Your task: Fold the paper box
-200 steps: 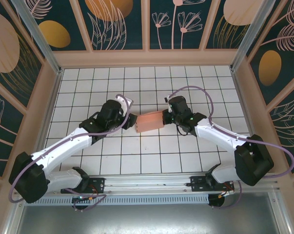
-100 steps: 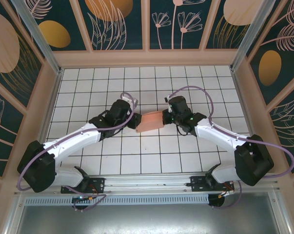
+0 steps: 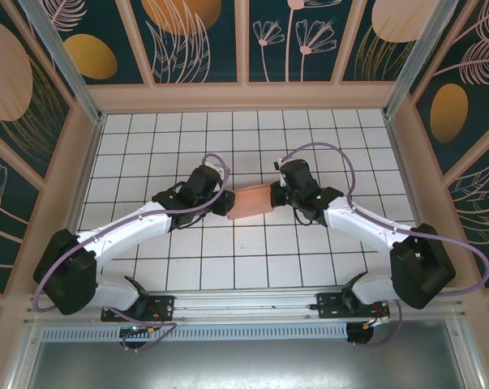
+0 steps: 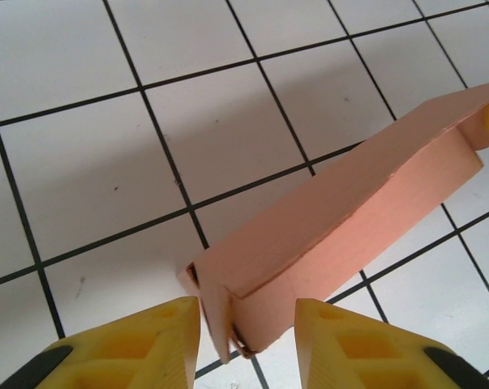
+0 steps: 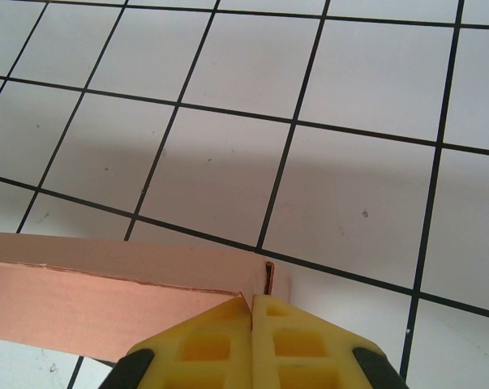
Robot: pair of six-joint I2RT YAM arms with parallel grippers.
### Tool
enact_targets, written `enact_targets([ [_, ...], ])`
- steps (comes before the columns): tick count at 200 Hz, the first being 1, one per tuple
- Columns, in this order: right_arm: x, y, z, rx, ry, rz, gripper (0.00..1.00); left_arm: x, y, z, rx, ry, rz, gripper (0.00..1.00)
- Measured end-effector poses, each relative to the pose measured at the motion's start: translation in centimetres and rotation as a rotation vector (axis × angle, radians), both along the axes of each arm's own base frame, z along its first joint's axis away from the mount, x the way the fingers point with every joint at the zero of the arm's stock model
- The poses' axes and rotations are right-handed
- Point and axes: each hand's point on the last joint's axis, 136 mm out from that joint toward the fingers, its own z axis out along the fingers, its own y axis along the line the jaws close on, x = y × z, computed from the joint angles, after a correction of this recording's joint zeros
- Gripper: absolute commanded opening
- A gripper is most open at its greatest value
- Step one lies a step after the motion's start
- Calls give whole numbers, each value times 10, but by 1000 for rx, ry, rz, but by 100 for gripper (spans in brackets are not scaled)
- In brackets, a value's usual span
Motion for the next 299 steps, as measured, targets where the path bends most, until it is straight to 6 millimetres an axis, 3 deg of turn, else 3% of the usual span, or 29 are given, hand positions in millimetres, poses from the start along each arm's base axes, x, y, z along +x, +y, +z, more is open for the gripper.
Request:
enact_targets([
  [90,-1,-1,0,-6,8,0,0,4,-1,-6,3,36,43,28],
  [162,-1,-2,0,-11,9,-3,0,8,-3,-6,-14,76,86,13],
  [299,-1,-2,-1,-14,8,-1,0,18,-5,-7,-90,165,206,14],
])
